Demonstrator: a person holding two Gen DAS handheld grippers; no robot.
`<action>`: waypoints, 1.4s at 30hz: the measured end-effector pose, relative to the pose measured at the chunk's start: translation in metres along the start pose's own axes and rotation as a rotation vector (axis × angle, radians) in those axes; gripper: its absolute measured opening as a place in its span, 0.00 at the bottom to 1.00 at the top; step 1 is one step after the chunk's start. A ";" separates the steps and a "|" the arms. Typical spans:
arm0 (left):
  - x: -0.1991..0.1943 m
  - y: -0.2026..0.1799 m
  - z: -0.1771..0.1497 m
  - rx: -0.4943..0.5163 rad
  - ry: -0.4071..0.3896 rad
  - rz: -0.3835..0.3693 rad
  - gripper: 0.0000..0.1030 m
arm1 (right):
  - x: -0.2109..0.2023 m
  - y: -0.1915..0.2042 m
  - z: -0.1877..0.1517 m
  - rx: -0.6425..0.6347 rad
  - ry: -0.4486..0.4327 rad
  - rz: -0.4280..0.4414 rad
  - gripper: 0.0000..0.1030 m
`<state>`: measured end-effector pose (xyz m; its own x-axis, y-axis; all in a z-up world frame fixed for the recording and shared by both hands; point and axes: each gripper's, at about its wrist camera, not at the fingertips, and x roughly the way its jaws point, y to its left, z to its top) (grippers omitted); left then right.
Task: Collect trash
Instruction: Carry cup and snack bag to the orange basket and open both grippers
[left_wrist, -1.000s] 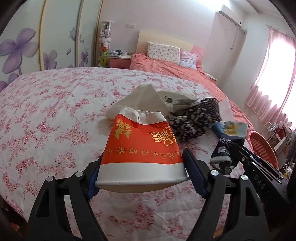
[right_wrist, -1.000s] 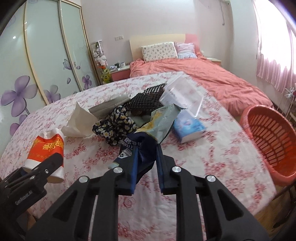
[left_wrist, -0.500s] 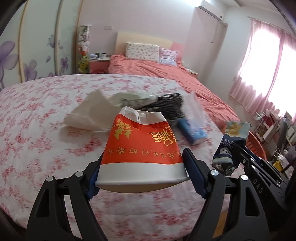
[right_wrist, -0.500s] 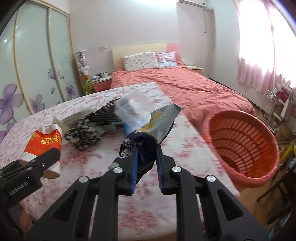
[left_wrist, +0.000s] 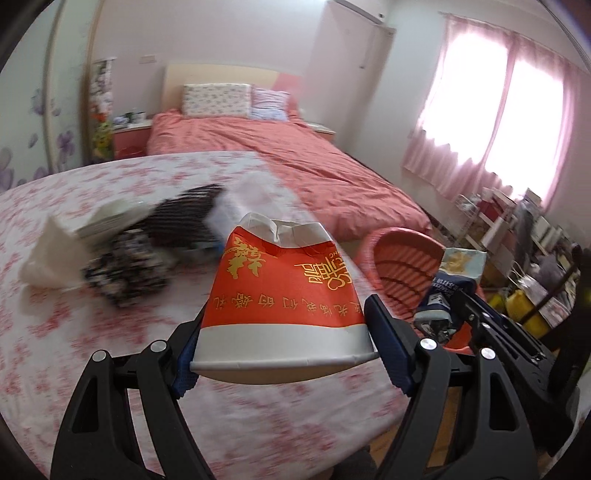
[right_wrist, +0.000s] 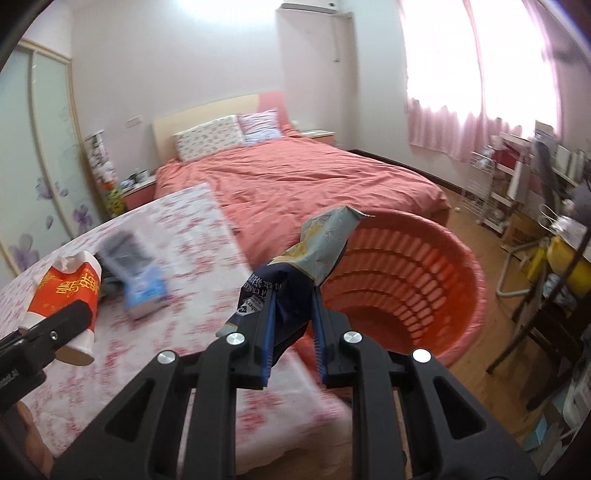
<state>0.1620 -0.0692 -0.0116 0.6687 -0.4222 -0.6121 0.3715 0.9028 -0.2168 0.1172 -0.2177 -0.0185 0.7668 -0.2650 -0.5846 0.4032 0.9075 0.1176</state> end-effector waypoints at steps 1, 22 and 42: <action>0.003 -0.006 0.000 0.009 0.003 -0.011 0.76 | 0.002 -0.008 0.001 0.011 0.000 -0.010 0.18; 0.078 -0.112 0.006 0.163 0.071 -0.185 0.76 | 0.047 -0.106 0.020 0.150 -0.002 -0.068 0.19; 0.092 -0.100 -0.001 0.155 0.158 -0.097 0.83 | 0.052 -0.118 0.020 0.166 0.001 -0.116 0.56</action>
<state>0.1856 -0.1983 -0.0472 0.5203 -0.4774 -0.7081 0.5321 0.8298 -0.1684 0.1188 -0.3453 -0.0470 0.7097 -0.3646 -0.6029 0.5659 0.8047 0.1795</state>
